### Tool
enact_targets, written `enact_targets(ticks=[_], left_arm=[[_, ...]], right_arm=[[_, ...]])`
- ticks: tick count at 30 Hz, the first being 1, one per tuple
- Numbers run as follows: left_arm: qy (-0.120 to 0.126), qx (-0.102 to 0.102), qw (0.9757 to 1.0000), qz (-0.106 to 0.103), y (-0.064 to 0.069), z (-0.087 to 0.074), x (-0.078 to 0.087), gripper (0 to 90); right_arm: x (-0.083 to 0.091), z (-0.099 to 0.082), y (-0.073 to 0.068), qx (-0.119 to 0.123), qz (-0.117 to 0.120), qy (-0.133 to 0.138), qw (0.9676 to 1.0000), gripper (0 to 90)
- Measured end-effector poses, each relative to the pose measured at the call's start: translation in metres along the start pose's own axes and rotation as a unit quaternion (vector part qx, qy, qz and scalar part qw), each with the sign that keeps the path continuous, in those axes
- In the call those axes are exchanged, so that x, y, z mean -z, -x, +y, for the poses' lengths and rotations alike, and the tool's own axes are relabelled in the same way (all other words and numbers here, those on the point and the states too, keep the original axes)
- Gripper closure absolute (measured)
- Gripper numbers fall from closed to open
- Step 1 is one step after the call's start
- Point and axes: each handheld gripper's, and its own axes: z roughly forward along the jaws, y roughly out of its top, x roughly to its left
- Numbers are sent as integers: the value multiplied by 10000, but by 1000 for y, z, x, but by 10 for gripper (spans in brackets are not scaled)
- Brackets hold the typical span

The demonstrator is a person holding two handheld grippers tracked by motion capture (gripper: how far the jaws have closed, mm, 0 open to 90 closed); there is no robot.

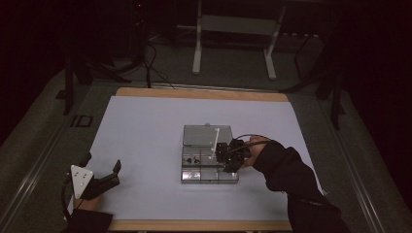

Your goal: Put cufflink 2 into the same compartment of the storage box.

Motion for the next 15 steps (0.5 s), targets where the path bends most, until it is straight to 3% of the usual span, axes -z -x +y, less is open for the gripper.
enact_targets(ticks=[15], left_arm=[[6, -20, 10000, 6, 0, 0, 0, 28]], right_arm=[[-5, 31, -6, 305, -42, 205, 9993, 720]])
